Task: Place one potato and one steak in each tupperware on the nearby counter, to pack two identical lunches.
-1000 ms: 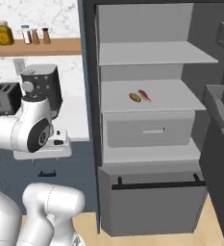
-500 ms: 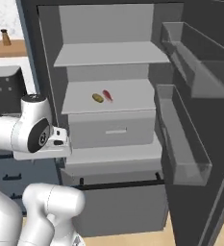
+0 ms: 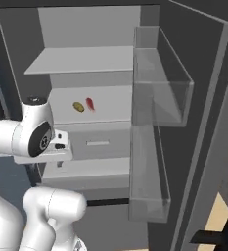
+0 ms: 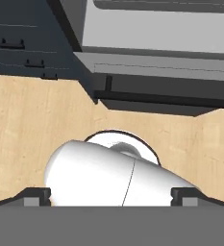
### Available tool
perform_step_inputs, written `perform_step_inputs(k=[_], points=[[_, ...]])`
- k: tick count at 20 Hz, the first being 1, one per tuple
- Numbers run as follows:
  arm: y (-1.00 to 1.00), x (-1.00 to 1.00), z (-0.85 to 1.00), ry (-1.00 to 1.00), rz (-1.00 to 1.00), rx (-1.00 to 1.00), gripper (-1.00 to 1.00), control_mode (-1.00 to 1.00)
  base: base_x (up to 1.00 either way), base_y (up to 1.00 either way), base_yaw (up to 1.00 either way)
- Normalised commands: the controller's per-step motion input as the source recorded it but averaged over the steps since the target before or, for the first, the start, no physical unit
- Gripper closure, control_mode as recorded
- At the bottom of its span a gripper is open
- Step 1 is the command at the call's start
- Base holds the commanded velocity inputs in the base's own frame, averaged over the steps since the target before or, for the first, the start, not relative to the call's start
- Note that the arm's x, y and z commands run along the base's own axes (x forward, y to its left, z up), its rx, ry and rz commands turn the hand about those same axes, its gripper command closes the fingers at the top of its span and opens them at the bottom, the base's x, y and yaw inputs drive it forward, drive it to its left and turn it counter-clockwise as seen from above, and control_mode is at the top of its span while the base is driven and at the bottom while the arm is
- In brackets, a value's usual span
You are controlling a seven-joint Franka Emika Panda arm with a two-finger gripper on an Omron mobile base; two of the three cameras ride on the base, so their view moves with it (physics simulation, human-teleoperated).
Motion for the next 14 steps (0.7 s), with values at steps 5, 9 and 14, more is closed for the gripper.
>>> perform_step_inputs(k=[5, 9, 14], points=[[0.0, 0.0, 0.0, 0.0, 0.0, 0.0, -1.0, 1.0, 0.53, -0.15, 0.0], [0.0, 0.0, 0.0, 0.0, 0.0, 0.0, -1.0, 1.0, 0.39, -0.06, 0.0], [0.0, 0.0, 0.0, 0.0, 0.0, 0.0, -1.0, 1.0, 0.07, -0.31, 0.04]])
